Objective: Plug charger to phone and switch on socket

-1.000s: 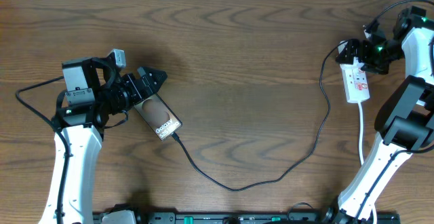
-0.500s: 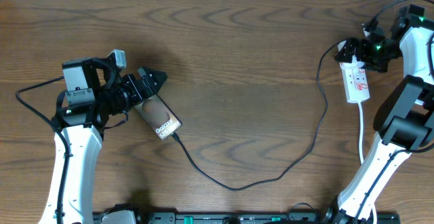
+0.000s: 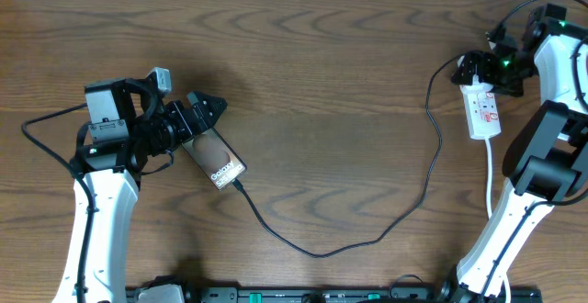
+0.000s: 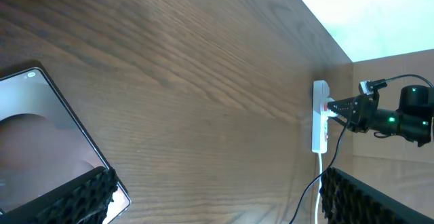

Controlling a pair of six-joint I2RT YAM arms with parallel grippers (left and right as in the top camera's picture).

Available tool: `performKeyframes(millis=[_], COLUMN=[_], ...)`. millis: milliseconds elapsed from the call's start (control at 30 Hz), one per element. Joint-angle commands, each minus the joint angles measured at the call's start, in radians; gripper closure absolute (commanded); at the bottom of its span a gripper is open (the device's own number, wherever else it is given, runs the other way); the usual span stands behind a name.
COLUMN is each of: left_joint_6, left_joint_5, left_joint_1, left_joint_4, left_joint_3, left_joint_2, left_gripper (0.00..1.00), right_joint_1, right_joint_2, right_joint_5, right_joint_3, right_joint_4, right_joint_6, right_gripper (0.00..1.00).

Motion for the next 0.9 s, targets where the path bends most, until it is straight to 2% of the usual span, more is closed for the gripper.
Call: performKeyframes(millis=[0, 267, 867], left_joint_6=[0.013, 0.014, 0.014], left_joint_5=[-0.005, -0.005, -0.005], left_joint_1=[-0.003, -0.003, -0.003], left_joint_4=[-0.002, -0.003, -0.006], left_joint_3=[0.028, 0.028, 0.028], left_joint_2=[0.007, 0.007, 0.007], left_gripper=[0.03, 0.02, 0.02], right_joint_1=[0.021, 0.021, 0.033], right_joint_2=[0.012, 0.012, 0.012], right_joint_5=[-0.022, -0.022, -0.045], right_joint_3=[0.0, 0.1, 0.03], right_joint_4=[-0.014, -0.046, -0.066], right_joint_6=[0.008, 0.0, 0.072], right_gripper=[0.01, 0.01, 0.01])
